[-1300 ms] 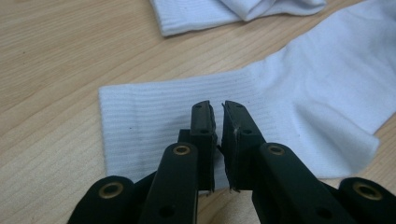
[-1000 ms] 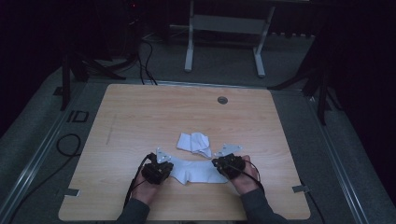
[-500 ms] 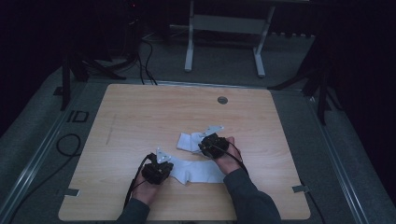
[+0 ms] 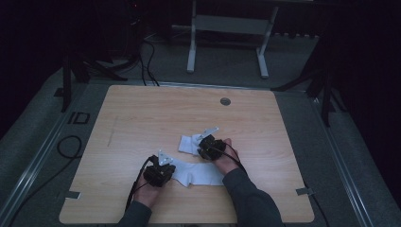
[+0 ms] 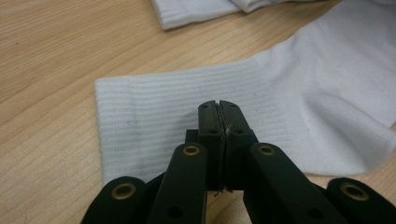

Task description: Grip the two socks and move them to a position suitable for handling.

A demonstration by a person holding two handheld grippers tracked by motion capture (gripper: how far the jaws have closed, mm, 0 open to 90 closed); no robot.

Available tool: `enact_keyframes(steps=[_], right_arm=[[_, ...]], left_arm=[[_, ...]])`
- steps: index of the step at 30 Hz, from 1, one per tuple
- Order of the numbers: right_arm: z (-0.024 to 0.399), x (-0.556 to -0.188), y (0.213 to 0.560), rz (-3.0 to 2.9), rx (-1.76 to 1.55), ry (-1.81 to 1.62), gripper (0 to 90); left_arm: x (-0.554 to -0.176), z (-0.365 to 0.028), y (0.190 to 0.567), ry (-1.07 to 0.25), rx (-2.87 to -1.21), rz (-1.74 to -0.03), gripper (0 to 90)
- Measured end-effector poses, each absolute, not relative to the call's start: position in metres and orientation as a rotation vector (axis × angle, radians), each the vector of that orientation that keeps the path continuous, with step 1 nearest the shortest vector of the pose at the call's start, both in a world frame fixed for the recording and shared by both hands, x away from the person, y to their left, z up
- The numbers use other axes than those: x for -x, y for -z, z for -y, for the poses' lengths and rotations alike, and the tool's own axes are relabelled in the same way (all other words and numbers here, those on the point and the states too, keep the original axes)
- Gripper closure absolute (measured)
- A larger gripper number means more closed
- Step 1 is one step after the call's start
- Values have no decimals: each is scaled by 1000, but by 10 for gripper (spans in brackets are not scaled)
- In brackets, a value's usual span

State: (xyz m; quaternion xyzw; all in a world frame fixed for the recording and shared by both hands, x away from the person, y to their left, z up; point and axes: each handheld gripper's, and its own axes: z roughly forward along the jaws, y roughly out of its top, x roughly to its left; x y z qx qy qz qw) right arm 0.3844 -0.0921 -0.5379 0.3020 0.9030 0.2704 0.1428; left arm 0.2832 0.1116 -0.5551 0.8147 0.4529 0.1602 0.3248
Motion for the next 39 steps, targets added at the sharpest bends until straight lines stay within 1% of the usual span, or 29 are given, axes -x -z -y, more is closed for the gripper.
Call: enact_keyframes(steps=[7,10,12,16,19,23,25,27,28,32,39], right_arm=[[86,-381,538,-2656,-773,-789,764],[83,-379,533,-2671,-731,-762,707],[84,-377,524,-2648,-721,-785,711],[94,-387,510,-2565,-817,-807,750],[103,-398,511,-2537,-924,-812,755],[105,-406,522,-2551,-992,-784,729],[105,-411,526,-2551,-1035,-809,705],[104,-415,530,-2546,-1087,-834,701],[104,-416,532,-2551,-1100,-833,710],[102,-416,535,-2580,-1094,-822,877],[109,-404,505,-2531,-1021,-891,886]], left_arm=[[-283,-112,555,-419,-2133,-1188,885],[-283,-112,555,-417,-2133,-1188,885],[-284,-112,555,-417,-2131,-1187,884],[-283,-112,555,-416,-2135,-1186,884],[-284,-112,555,-416,-2138,-1184,884],[-284,-112,555,-415,-2135,-1186,884],[-284,-112,555,-414,-2134,-1187,884],[-284,-112,555,-414,-2134,-1187,884],[-284,-112,555,-413,-2134,-1187,884],[-284,-112,555,-414,-2134,-1185,884],[-284,-112,555,-415,-2137,-1185,884]])
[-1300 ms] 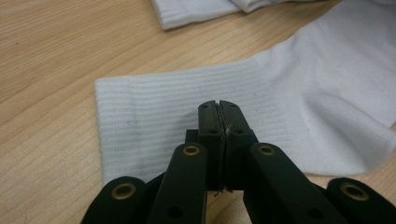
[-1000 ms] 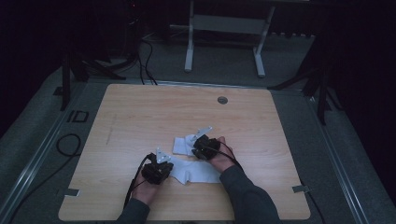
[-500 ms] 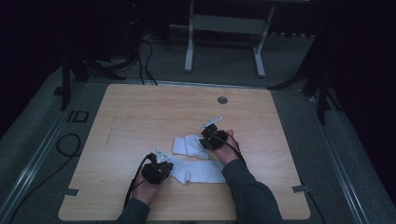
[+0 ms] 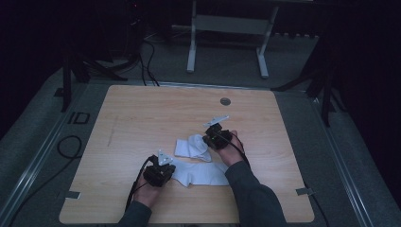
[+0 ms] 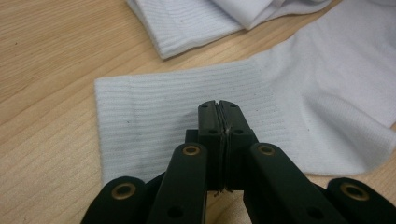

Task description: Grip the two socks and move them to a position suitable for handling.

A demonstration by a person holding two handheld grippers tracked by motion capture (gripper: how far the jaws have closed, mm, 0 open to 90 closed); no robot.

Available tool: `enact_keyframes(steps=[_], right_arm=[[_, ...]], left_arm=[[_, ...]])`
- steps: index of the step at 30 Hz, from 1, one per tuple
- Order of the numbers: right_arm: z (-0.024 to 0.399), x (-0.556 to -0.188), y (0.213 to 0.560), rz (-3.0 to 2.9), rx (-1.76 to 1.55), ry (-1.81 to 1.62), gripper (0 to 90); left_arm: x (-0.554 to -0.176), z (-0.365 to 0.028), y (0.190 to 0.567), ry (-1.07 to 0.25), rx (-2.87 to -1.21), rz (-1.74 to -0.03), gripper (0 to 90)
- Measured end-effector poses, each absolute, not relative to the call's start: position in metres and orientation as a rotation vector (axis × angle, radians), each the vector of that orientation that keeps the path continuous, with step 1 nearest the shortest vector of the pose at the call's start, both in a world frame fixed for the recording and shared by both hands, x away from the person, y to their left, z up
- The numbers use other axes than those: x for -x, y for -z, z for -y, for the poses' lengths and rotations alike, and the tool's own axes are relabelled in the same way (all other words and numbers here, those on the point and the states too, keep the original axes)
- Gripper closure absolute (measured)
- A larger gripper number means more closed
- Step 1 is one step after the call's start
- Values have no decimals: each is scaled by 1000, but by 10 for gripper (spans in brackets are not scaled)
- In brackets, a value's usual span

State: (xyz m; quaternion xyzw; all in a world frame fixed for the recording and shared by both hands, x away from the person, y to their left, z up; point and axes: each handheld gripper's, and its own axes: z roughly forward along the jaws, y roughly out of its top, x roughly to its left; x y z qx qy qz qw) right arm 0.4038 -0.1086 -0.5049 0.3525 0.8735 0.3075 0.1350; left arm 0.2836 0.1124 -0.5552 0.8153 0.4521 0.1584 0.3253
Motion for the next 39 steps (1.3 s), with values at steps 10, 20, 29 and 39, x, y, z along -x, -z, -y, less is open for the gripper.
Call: enact_keyframes(steps=[10,20,29,39], right_arm=[[147,-390,468,-2443,-1005,-915,886],[188,-392,469,-2419,-1067,-853,886],[213,-395,473,-2409,-1117,-792,886],[231,-399,487,-2428,-1166,-712,799]], left_arm=[[-284,-113,555,-414,-2140,-1184,884],[-284,-113,555,-415,-2140,-1184,884],[-284,-113,555,-410,-2135,-1187,884],[-284,-113,555,-409,-2136,-1185,884]])
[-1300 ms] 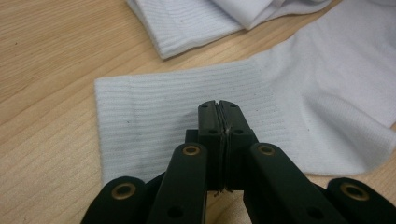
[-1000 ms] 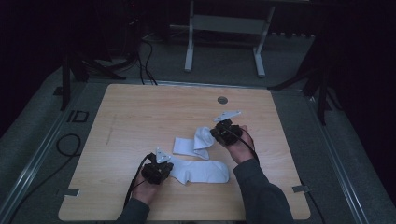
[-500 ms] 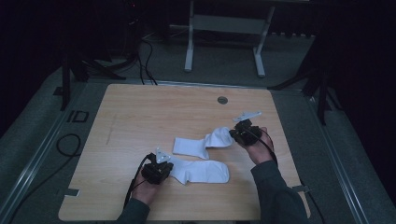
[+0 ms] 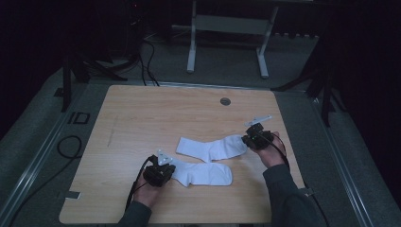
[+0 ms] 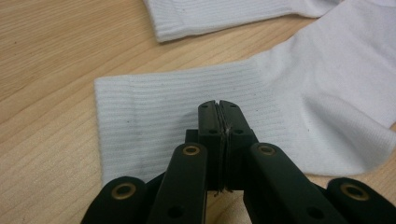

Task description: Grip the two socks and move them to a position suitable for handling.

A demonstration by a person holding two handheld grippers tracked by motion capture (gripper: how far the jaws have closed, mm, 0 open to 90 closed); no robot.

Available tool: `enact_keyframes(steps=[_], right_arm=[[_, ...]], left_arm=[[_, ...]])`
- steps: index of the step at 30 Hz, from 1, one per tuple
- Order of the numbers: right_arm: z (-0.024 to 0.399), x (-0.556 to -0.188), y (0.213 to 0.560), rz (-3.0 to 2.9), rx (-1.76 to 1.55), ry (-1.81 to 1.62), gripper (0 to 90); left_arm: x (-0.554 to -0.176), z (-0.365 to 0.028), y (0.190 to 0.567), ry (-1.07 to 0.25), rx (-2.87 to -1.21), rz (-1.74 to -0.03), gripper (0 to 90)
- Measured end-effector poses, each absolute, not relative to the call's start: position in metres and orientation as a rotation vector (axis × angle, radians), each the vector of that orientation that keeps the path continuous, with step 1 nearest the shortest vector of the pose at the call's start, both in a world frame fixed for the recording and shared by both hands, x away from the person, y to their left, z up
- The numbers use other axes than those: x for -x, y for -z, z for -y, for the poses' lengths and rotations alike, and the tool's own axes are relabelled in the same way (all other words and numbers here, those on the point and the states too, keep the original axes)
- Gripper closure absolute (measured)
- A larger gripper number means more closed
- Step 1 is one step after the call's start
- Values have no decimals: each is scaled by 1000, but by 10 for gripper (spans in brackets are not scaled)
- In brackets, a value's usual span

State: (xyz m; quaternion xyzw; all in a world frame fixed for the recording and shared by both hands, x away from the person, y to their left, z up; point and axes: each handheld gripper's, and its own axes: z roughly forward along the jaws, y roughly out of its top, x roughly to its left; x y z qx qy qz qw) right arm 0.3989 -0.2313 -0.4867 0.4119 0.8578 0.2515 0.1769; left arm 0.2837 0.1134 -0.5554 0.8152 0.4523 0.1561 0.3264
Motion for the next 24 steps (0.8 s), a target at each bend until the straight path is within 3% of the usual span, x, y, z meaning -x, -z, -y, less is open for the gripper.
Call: enact_keyframes(steps=[5,24], right_arm=[[237,-397,485,-2402,-1174,-718,673],[228,-395,476,-2432,-1087,-769,623]], left_arm=[[-283,-113,556,-413,-2135,-1186,884],[-283,-115,557,-409,-2113,-1183,884]])
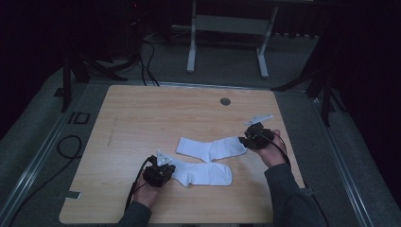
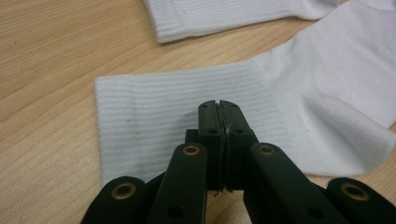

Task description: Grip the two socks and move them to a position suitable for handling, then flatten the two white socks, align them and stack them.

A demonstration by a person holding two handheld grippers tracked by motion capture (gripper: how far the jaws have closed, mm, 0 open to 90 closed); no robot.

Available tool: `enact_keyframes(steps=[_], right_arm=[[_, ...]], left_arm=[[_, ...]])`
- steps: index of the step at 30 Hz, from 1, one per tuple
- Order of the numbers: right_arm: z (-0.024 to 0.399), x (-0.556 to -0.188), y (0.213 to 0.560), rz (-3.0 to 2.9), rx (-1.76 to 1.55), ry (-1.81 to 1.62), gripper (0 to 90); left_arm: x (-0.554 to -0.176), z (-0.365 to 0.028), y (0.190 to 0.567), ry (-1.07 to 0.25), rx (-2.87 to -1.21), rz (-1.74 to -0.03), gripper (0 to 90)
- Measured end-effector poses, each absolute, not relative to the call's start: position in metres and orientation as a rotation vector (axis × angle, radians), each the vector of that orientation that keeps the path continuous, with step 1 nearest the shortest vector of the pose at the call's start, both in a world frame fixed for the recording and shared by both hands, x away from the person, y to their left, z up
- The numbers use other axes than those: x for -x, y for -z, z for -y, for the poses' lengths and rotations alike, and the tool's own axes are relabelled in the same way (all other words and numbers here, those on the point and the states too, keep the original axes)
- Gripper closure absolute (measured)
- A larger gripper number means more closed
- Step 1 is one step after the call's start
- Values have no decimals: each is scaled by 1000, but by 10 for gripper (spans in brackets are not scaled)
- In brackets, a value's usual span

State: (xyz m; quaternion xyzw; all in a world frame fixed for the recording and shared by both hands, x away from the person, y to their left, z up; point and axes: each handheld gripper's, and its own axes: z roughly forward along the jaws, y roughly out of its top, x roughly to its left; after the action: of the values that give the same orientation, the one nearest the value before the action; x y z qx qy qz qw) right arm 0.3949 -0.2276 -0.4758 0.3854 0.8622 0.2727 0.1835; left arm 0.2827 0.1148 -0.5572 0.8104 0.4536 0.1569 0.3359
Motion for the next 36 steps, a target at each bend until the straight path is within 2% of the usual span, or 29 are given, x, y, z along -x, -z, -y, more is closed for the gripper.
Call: enact_keyframes(steps=[20,27,36], right_arm=[[166,-401,479,-2539,-899,-831,601],[146,-405,489,-2609,-803,-831,599],[122,-408,493,-2683,-683,-796,595]], left_arm=[[-283,-114,557,-410,-2108,-1191,880],[-284,-119,555,-372,-2078,-1195,832],[-283,-130,545,-397,-2036,-1200,810]])
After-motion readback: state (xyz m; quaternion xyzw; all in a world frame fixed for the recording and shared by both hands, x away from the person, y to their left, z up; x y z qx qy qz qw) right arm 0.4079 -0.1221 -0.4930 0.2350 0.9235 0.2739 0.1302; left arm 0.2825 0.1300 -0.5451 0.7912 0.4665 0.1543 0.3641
